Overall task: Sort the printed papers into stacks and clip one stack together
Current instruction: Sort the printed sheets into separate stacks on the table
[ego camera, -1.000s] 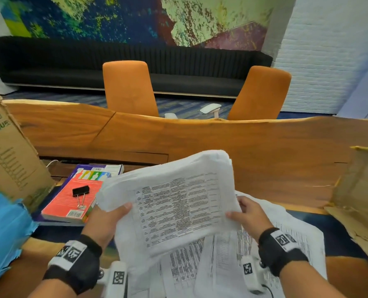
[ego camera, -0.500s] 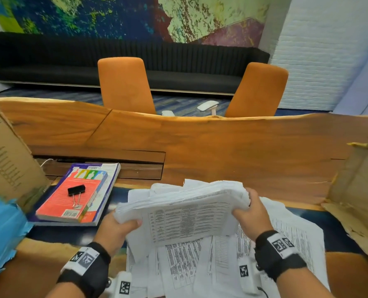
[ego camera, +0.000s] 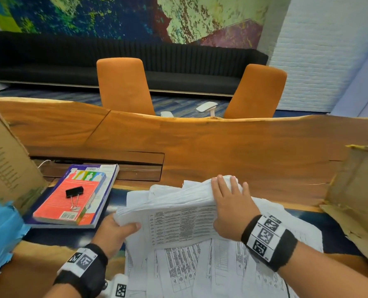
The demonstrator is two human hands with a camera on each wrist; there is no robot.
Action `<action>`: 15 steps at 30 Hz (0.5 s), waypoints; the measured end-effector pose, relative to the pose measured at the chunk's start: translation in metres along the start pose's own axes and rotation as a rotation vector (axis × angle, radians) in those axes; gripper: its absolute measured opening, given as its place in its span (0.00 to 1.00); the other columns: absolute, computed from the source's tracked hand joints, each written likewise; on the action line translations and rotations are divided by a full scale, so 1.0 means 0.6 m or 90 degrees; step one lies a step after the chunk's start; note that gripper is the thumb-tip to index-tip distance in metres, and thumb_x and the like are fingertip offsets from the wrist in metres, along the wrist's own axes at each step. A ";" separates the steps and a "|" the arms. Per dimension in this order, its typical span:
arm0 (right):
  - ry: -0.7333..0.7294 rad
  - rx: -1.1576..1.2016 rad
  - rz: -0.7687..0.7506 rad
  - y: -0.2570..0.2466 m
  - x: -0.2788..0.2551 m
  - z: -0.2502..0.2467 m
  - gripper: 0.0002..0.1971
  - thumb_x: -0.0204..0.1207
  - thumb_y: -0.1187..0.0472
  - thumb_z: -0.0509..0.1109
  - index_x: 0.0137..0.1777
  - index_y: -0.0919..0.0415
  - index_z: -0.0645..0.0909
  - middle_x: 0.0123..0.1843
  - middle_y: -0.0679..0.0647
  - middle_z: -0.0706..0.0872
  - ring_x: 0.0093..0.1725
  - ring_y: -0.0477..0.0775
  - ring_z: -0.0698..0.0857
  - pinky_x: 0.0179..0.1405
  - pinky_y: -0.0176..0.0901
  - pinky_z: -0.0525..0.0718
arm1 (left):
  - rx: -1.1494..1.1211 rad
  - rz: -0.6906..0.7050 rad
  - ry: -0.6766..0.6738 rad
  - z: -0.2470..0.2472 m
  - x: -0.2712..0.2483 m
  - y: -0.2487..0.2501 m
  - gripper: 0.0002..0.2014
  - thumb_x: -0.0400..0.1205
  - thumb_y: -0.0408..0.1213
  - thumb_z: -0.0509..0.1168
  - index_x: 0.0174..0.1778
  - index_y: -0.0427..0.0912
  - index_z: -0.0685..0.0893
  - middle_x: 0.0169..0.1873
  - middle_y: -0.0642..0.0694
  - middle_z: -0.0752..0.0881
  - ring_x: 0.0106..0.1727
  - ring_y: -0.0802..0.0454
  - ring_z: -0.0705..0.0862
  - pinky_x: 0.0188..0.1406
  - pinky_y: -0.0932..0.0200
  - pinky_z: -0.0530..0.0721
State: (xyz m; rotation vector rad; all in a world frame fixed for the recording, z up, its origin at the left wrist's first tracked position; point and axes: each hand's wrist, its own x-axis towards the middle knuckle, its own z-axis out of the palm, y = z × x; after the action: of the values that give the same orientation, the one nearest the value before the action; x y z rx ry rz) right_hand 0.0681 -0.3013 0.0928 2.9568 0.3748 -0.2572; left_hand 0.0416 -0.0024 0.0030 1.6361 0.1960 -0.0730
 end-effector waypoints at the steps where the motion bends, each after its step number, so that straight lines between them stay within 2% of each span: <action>1: 0.003 0.002 0.000 -0.005 0.002 -0.009 0.49 0.76 0.45 0.62 0.86 0.57 0.33 0.88 0.58 0.37 0.86 0.69 0.39 0.83 0.73 0.44 | 0.000 0.002 -0.004 -0.001 0.000 0.001 0.22 0.62 0.39 0.76 0.53 0.40 0.87 0.46 0.41 0.92 0.54 0.41 0.88 0.48 0.47 0.84; 3: 0.068 0.039 -0.049 -0.020 0.006 -0.034 0.52 0.74 0.40 0.64 0.86 0.53 0.31 0.88 0.56 0.34 0.86 0.68 0.36 0.83 0.72 0.42 | -0.001 0.008 -0.012 -0.002 0.001 0.002 0.25 0.59 0.42 0.77 0.53 0.40 0.88 0.46 0.42 0.92 0.54 0.43 0.88 0.48 0.48 0.84; 5: 0.125 0.056 -0.137 -0.046 0.021 -0.050 0.54 0.72 0.40 0.67 0.85 0.47 0.30 0.88 0.53 0.34 0.86 0.66 0.35 0.83 0.71 0.41 | -0.011 0.015 -0.010 0.000 -0.001 0.002 0.24 0.60 0.40 0.76 0.53 0.39 0.88 0.46 0.42 0.92 0.53 0.43 0.88 0.46 0.50 0.84; 7: 0.073 0.047 -0.171 -0.068 0.044 -0.049 0.49 0.74 0.43 0.69 0.85 0.47 0.38 0.89 0.53 0.43 0.87 0.64 0.41 0.84 0.72 0.45 | -0.023 0.015 -0.003 0.000 -0.002 0.001 0.22 0.61 0.37 0.75 0.52 0.36 0.88 0.45 0.40 0.93 0.52 0.41 0.89 0.43 0.53 0.84; 8: 0.023 0.024 -0.177 -0.076 0.055 -0.046 0.42 0.76 0.46 0.68 0.85 0.50 0.48 0.87 0.55 0.56 0.87 0.65 0.51 0.83 0.71 0.53 | -0.022 0.017 0.001 0.000 -0.001 -0.001 0.23 0.60 0.37 0.76 0.52 0.35 0.89 0.44 0.39 0.93 0.51 0.40 0.89 0.43 0.53 0.84; 9: -0.018 0.001 -0.187 -0.080 0.062 -0.046 0.30 0.78 0.51 0.67 0.78 0.52 0.63 0.80 0.57 0.72 0.81 0.65 0.66 0.77 0.66 0.66 | -0.016 0.021 0.004 0.000 0.000 -0.003 0.24 0.59 0.36 0.76 0.51 0.34 0.89 0.44 0.39 0.93 0.51 0.40 0.89 0.42 0.53 0.84; 10: -0.030 -0.005 -0.197 -0.082 0.065 -0.049 0.15 0.80 0.57 0.65 0.65 0.53 0.73 0.65 0.57 0.84 0.69 0.65 0.80 0.65 0.58 0.77 | -0.008 0.027 0.005 0.000 0.000 -0.005 0.23 0.59 0.36 0.76 0.51 0.33 0.88 0.44 0.40 0.93 0.51 0.41 0.89 0.42 0.54 0.85; 11: -0.026 0.004 -0.205 -0.081 0.066 -0.052 0.04 0.81 0.61 0.63 0.54 0.54 0.75 0.52 0.55 0.86 0.55 0.62 0.84 0.51 0.52 0.80 | 0.001 0.035 0.003 0.001 -0.003 -0.004 0.22 0.61 0.34 0.76 0.51 0.34 0.88 0.44 0.42 0.93 0.50 0.42 0.89 0.42 0.56 0.84; 12: -0.012 0.025 -0.212 -0.077 0.066 -0.056 0.03 0.82 0.62 0.62 0.47 0.54 0.74 0.45 0.53 0.84 0.47 0.60 0.82 0.43 0.49 0.77 | 0.009 0.041 0.004 0.000 -0.006 -0.004 0.20 0.63 0.32 0.77 0.52 0.35 0.88 0.43 0.44 0.93 0.50 0.45 0.88 0.41 0.59 0.84; 14: 0.013 0.082 -0.226 -0.060 0.060 -0.073 0.07 0.83 0.57 0.65 0.43 0.53 0.75 0.40 0.50 0.81 0.41 0.55 0.79 0.38 0.44 0.73 | 0.024 0.036 0.010 -0.004 -0.017 0.001 0.15 0.70 0.27 0.77 0.51 0.40 0.87 0.40 0.46 0.92 0.48 0.50 0.87 0.39 0.61 0.83; 15: 0.037 0.135 -0.226 -0.046 0.057 -0.082 0.08 0.83 0.55 0.67 0.42 0.53 0.77 0.38 0.48 0.82 0.39 0.52 0.79 0.35 0.43 0.72 | 0.032 0.025 0.022 -0.011 -0.020 0.003 0.12 0.73 0.27 0.76 0.51 0.42 0.87 0.40 0.47 0.92 0.49 0.52 0.87 0.41 0.59 0.83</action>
State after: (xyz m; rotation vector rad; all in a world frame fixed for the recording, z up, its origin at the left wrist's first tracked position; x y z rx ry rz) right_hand 0.1010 -0.2588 0.1309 3.0905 0.9365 -0.2658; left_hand 0.0295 0.0028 0.0073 1.6921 0.1898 -0.0201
